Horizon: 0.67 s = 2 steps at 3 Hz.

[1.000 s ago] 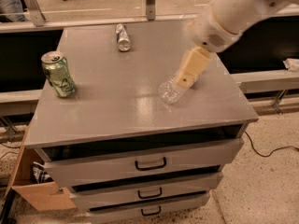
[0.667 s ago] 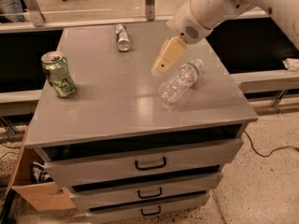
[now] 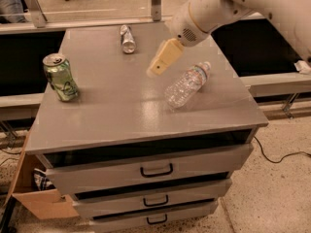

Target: Pick redbull can

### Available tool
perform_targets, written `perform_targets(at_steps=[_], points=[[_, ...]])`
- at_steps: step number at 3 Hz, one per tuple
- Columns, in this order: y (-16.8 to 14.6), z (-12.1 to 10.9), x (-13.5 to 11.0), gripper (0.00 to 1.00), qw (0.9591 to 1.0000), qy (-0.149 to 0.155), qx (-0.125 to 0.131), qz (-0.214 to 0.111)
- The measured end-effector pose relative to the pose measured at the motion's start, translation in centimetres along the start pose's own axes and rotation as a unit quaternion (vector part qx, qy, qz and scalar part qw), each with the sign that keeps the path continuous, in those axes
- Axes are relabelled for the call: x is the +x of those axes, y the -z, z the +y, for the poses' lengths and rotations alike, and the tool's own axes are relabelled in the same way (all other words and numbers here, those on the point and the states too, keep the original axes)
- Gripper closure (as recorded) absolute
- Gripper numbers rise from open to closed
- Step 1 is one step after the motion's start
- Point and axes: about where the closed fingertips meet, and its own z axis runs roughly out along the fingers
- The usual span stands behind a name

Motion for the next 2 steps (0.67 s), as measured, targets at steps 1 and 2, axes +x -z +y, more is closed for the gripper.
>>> perform_targets(at_steps=[1,2], points=[[-3.4,-2.3,-3.3,0.00,0.9983,-0.023,0.034,-0.041],[-6.7,-5.0,-6.8,0.00,0.9931,-0.068,0.067,-0.069]])
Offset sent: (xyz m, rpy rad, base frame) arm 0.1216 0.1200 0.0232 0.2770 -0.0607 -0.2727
